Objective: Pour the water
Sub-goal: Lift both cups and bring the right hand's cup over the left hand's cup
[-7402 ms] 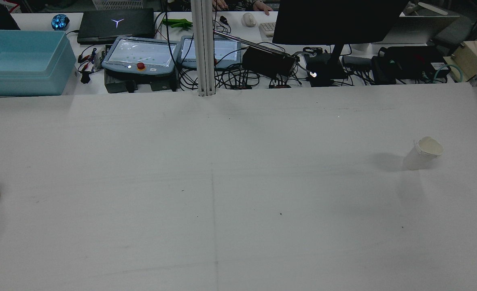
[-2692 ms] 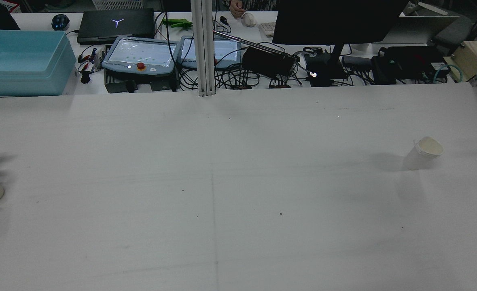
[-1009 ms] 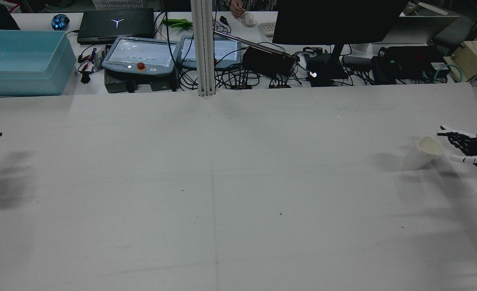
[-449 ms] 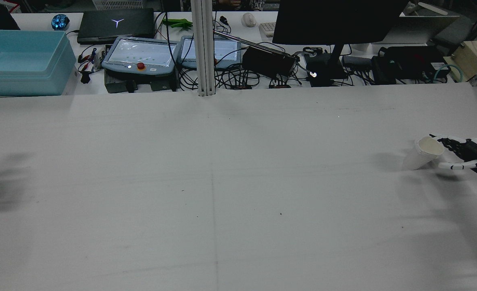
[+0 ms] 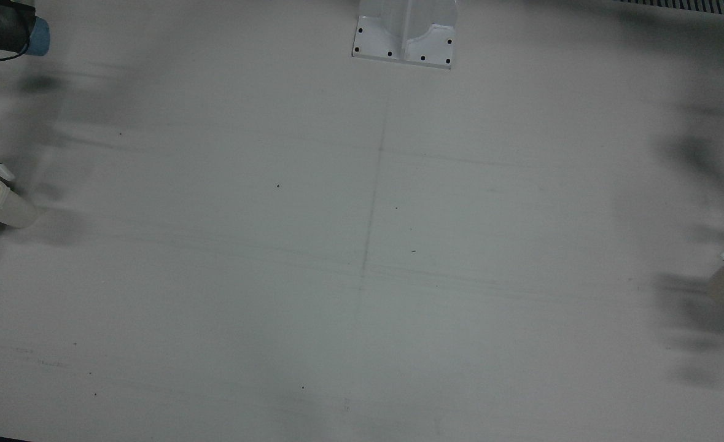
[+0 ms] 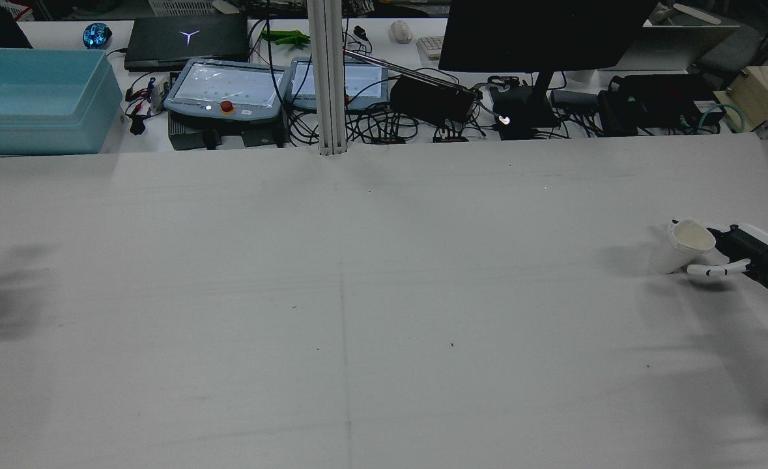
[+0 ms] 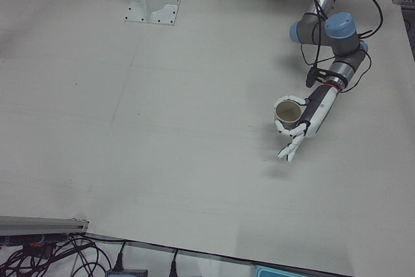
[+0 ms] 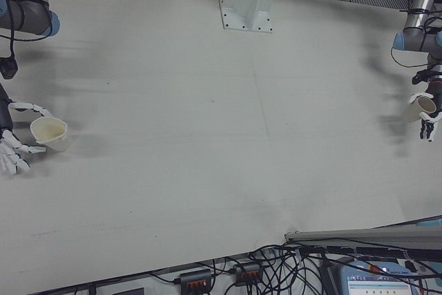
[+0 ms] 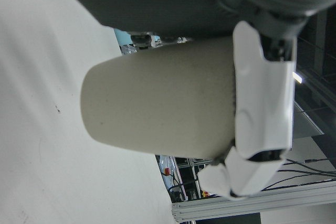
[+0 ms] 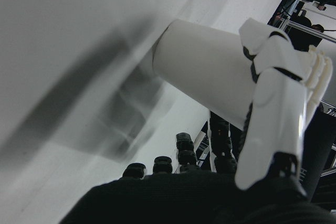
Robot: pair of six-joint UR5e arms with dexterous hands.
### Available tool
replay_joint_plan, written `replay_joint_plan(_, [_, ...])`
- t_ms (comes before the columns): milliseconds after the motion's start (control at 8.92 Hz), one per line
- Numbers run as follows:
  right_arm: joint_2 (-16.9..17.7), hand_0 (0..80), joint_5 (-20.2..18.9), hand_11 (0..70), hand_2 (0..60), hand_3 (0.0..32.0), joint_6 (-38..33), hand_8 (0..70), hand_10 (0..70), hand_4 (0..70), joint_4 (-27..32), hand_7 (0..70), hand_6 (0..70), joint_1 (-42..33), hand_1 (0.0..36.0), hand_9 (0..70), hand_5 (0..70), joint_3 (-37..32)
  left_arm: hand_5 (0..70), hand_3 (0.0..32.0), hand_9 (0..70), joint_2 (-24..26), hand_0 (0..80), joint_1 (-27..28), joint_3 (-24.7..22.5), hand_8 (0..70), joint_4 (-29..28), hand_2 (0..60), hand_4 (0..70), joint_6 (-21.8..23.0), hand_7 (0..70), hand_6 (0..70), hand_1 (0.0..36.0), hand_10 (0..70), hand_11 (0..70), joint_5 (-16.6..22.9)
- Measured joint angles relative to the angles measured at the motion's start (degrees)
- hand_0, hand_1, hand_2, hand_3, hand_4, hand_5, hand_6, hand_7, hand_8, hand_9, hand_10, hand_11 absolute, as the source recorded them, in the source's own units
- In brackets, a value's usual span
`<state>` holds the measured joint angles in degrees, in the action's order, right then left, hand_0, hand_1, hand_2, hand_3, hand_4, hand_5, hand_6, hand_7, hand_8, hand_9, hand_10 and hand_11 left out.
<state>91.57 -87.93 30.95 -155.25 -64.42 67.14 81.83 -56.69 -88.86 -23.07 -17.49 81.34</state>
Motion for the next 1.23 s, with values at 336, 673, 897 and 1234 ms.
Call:
replay_joint_plan(336, [0.0, 61.0, 6.5, 13.5, 30.7, 0.0, 0.3, 9.1, 7.5, 23.3, -0.2, 29.4, 17.7, 6.5, 29.9, 15.3, 41.5, 2.4, 70.0, 0.0, 1.8, -0.4, 63.5, 0.0, 0.0, 0.0, -0.7, 60.0, 48.7, 0.0, 12.1, 4.1, 36.0, 3.0, 7.0, -0.1])
replay_joint_plan(673, [0.3, 80.0, 10.2, 70.0, 60.0, 0.0, 0.6, 46.1, 48.3, 32.5, -8.9, 66.8, 50.9, 9.0, 36.0, 61.9, 70.0, 10.7, 70.0, 0.0, 1.9, -2.1, 64.8, 0.0, -0.1, 0.0, -2.4, 60.0, 50.2, 0.0, 12.5, 4.6, 36.0, 3.0, 7.0, -0.1])
replay_joint_plan(897, [1.0, 80.0, 10.7, 70.0, 60.0, 0.0, 0.9, 46.6, 47.5, 34.6, -15.8, 64.1, 52.9, 9.7, 36.0, 61.7, 70.0, 18.5, 70.0, 0.0, 2.0, -3.3, 70.0, 0.0, -0.7, 0.1, -3.2, 60.0, 53.1, 0.1, 13.1, 5.5, 36.0, 2.9, 6.9, 0.0])
replay_joint_plan(1234, [1.7, 80.0, 10.8, 61.5, 60.0, 0.0, 0.2, 44.1, 41.3, 46.6, -27.9, 64.2, 56.1, 9.9, 36.0, 57.4, 70.0, 33.7, 70.0, 0.0, 2.0, -3.5, 71.0, 0.6, -6.9, 0.5, 2.5, 60.0, 58.6, -0.5, 14.8, 7.9, 36.0, 2.7, 6.7, 1.0])
